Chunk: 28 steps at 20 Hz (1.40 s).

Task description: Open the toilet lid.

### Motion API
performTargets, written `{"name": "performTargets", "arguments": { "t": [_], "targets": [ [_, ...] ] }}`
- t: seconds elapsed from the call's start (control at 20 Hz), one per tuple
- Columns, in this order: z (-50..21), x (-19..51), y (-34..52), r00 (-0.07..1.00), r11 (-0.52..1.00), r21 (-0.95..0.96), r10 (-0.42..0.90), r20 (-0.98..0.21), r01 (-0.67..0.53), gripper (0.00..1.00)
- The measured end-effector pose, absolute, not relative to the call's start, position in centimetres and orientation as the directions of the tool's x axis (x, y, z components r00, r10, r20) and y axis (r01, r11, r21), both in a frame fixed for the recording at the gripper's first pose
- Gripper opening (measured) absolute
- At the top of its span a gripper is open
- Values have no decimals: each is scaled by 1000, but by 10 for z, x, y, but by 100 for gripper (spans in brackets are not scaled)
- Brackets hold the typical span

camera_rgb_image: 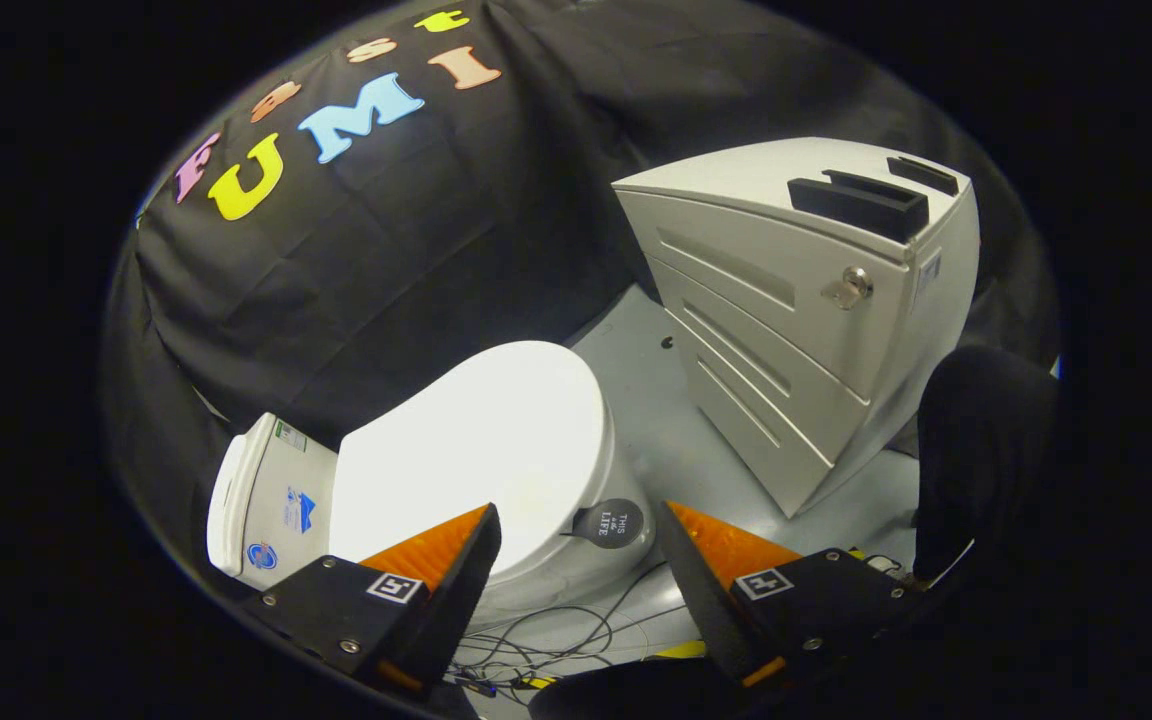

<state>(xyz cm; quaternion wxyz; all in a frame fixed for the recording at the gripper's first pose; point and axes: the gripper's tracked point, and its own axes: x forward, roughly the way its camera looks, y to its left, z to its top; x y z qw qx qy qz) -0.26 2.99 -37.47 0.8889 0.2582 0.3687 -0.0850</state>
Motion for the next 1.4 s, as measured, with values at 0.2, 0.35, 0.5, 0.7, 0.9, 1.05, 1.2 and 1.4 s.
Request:
{"name": "performTargets", "arguments": {
  "t": [0.2, 0.35, 0.5, 0.7, 0.9, 1.05, 1.2, 1.4],
  "targets": [
    [-388, -4, 35, 680, 803, 447, 72, -730, 394, 97],
    [-397, -7, 38, 683, 737, 516, 103, -723, 436, 97],
    [-412, -7, 31, 683, 687, 551, 107, -722, 475, 96],
    [-425, -5, 34, 693, 613, 613, 144, -707, 498, 86],
    [-428, 7, 34, 755, 467, 736, 194, -626, 490, 82],
    [-442, 15, 26, 773, 369, 770, 177, -609, 521, 70],
    [-460, 19, 27, 768, 334, 774, 184, -613, 538, 55],
    [-468, 23, 35, 767, 317, 785, 210, -606, 533, 48]
  ]
}}
